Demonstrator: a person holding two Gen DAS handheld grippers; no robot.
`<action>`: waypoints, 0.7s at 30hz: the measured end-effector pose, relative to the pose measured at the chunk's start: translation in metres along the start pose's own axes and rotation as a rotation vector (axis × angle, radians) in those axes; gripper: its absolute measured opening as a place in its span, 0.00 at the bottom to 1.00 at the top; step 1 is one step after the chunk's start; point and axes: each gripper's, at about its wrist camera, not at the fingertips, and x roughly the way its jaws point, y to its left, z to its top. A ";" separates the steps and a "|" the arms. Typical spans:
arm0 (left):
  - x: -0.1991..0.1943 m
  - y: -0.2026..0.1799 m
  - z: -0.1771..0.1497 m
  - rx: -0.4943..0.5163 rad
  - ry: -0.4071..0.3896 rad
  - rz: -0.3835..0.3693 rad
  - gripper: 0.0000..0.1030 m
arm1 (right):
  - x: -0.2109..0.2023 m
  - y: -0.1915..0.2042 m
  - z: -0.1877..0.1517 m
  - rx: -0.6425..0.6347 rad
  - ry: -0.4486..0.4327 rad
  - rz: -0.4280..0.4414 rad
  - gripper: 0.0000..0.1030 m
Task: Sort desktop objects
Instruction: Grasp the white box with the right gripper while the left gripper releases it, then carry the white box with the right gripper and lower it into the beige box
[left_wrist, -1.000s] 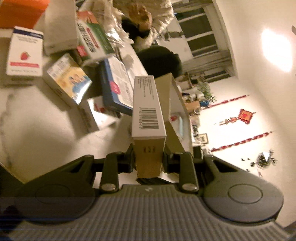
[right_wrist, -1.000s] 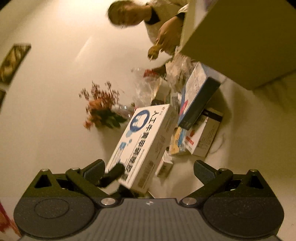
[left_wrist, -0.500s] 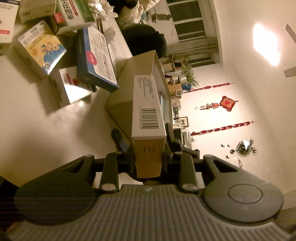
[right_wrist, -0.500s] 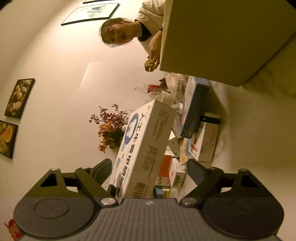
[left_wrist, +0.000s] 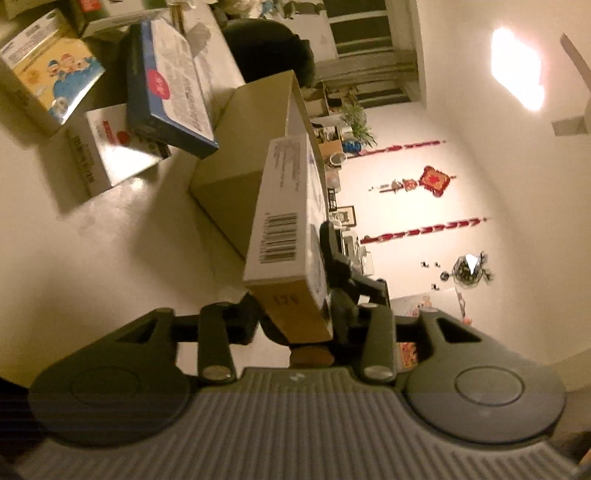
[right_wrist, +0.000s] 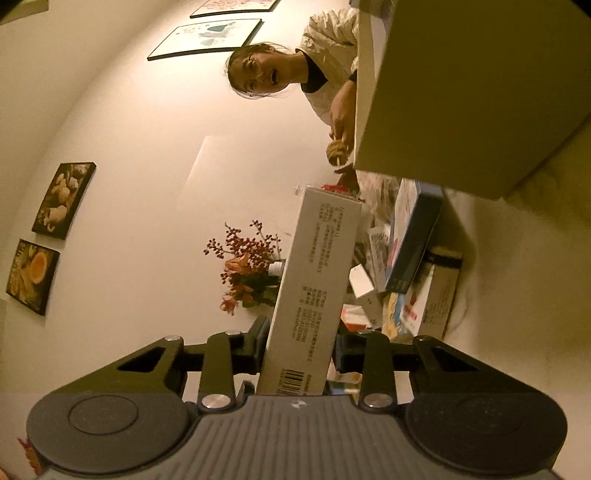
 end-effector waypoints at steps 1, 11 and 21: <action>0.000 -0.002 -0.001 0.016 0.003 0.002 0.54 | -0.002 0.001 0.001 -0.006 -0.007 -0.004 0.35; 0.010 -0.025 -0.006 0.183 0.041 0.012 0.95 | -0.020 0.021 0.015 -0.100 -0.066 -0.082 0.32; 0.006 -0.056 -0.019 0.406 -0.062 0.308 1.00 | -0.026 0.047 0.031 -0.203 -0.095 -0.148 0.32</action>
